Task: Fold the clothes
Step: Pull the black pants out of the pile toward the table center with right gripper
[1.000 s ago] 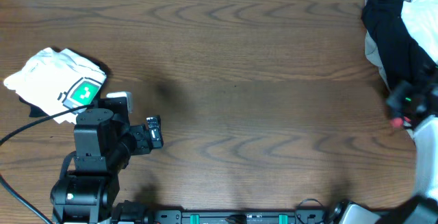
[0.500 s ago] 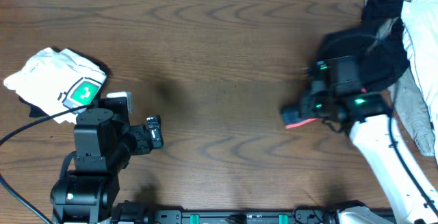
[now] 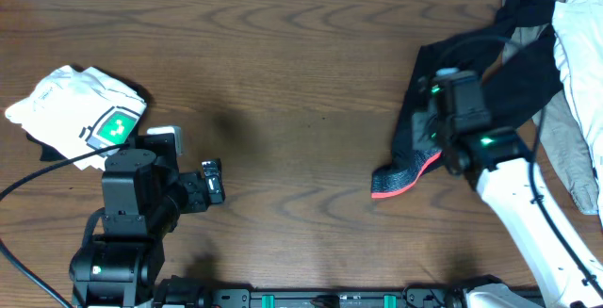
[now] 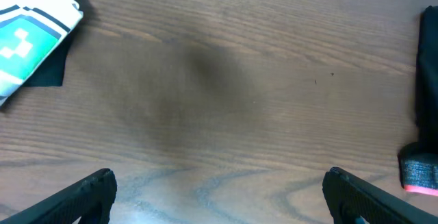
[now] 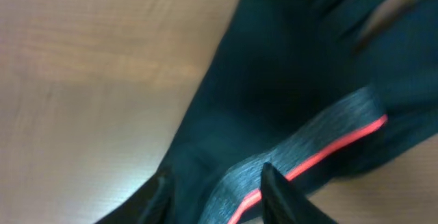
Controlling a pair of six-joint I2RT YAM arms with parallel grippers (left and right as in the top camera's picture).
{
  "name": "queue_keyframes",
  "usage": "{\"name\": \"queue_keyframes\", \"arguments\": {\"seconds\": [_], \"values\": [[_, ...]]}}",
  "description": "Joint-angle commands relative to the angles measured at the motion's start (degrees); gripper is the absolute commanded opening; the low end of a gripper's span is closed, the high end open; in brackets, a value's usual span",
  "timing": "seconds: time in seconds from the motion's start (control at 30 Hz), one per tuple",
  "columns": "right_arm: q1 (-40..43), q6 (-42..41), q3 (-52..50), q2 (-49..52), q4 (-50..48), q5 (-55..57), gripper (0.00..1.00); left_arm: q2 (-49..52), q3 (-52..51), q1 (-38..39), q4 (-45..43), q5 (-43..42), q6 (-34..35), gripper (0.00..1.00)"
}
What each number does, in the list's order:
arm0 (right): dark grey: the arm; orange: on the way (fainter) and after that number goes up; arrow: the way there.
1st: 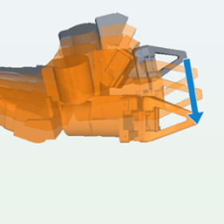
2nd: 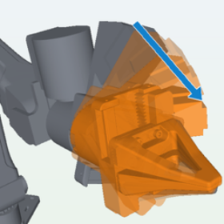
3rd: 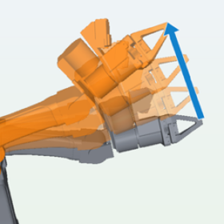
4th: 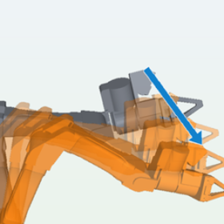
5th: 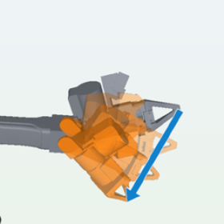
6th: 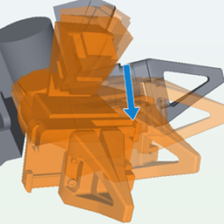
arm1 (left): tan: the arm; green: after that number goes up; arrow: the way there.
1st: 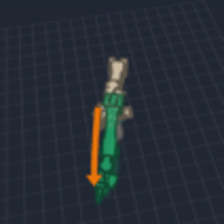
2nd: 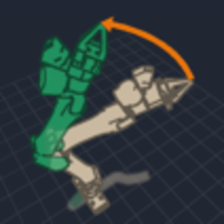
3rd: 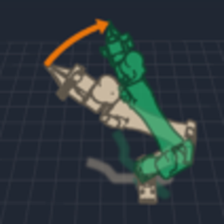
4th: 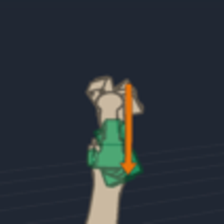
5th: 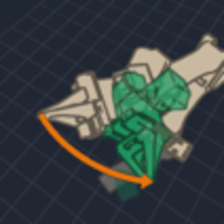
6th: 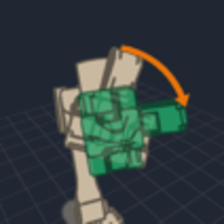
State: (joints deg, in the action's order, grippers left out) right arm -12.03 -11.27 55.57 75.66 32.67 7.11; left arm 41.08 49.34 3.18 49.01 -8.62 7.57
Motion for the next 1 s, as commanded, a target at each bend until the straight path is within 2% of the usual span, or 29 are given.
{"name": "queue_keyframes", "arguments": {"seconds": [0.0, 0.03, 0.13, 0.2, 0.3, 0.4, 0.53, 0.9, 0.93, 0.97], "values": [[5.88, -1.22, -0.17, 0.72, -5.31, 3.41, 0.41, -0.22, 1.25, 0.17, 0.00, 0.07, 0.46, 0.98], [7.61, 0.31, -0.17, 1.38, -7.30, 2.67, 0.40, -0.22, 1.25, 0.17, 0.00, 0.07, 0.46, 0.98], [12.87, 7.30, -0.17, 5.01, -12.70, -3.21, 0.53, -0.02, 1.25, 0.17, 0.00, 0.07, 0.48, 0.98], [16.48, 12.48, -0.17, 9.11, -15.26, -4.79, 0.56, 0.11, 1.25, 0.17, 0.00, 0.07, 0.46, 0.98], [19.87, 15.63, -0.17, 13.38, -18.16, -5.81, 0.59, 0.13, 1.25, 0.17, 0.00, 0.07, 0.46, 0.98], [23.04, 18.69, -0.17, 18.10, -21.99, -6.75, 0.68, 0.13, 1.25, 0.17, 0.02, 0.07, 0.48, 0.98], [24.79, 21.27, -0.17, 22.25, -24.09, -9.14, 0.68, 0.13, 1.25, 0.17, 0.00, 0.07, 0.48, 0.98], [24.98, 21.68, -0.17, 31.58, -23.52, -12.11, 0.68, 0.13, 1.25, 0.17, 0.00, 0.07, 0.48, 0.98], [24.96, 21.66, -0.17, 32.06, -23.65, -12.13, 0.67, 0.13, 1.25, 0.17, 0.00, 0.07, 0.48, 0.98], [24.92, 21.68, -0.17, 32.41, -23.67, -12.11, 0.60, 0.13, 1.25, 0.17, -0.02, 0.07, 0.48, 0.98]]}}
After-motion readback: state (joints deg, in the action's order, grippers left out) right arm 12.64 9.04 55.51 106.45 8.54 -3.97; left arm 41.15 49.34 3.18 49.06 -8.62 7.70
